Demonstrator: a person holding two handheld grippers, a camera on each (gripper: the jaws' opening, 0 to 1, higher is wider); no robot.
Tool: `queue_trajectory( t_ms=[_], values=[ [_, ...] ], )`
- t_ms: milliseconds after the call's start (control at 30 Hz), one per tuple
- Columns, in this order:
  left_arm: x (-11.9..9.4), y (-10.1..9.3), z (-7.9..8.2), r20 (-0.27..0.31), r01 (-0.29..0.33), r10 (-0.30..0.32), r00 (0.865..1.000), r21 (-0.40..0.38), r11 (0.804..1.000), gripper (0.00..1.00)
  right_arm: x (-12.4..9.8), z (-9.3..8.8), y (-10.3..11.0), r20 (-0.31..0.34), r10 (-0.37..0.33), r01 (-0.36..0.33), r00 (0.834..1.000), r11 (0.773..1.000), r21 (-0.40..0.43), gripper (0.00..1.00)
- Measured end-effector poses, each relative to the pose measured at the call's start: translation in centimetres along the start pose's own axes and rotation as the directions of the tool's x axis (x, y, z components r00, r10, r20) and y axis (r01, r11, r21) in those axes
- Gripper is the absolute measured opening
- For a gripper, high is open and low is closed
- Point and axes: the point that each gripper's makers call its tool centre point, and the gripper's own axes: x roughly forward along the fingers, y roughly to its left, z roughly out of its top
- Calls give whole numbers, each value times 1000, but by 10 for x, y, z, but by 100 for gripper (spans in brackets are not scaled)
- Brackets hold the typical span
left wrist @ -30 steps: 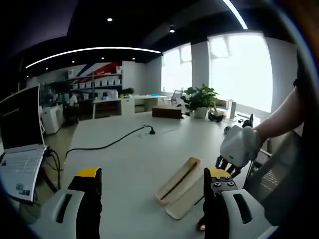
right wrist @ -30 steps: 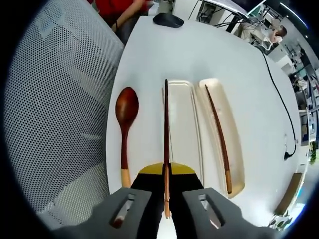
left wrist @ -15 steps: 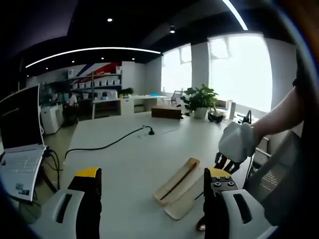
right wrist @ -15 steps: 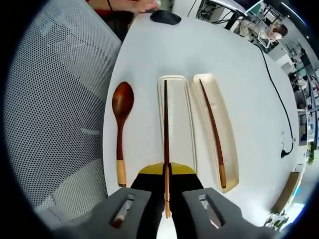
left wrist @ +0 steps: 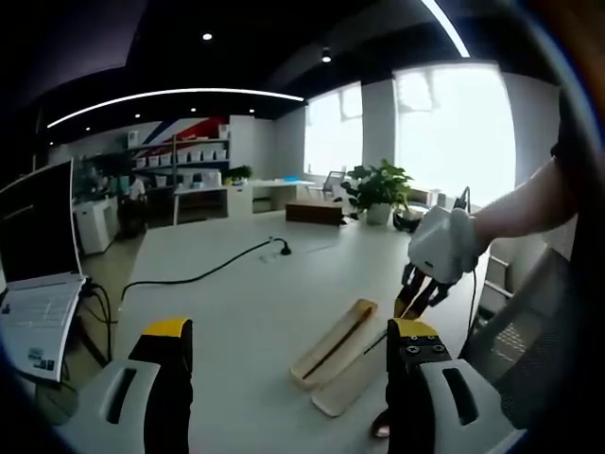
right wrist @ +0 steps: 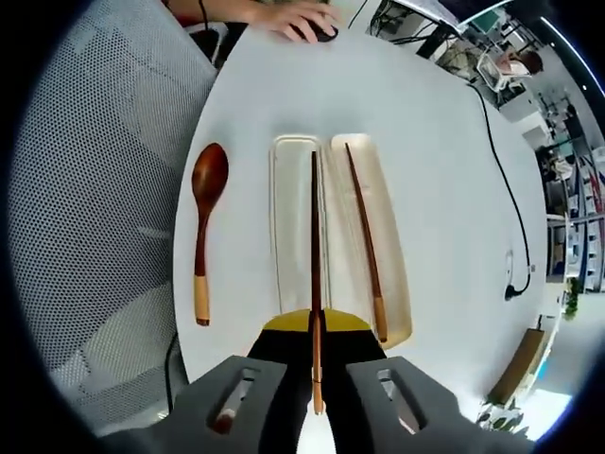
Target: Arrange the utensils inside the cutlery case until each visible utensil rests in its matching compartment.
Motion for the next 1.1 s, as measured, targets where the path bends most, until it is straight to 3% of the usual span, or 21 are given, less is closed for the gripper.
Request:
queue_trajectory(
  t_ms=[433,1100],
  values=[
    [0,0,-2,-6,1,-2,1000,-2,1000,87,-2,16,-32,5,-45,45,999,998,-49,0],
    [0,1,-3,-9,-1,1,1000,-10,1000,87,17,34,-50,-2,-50,49,999,991,-123,0]
  ],
)
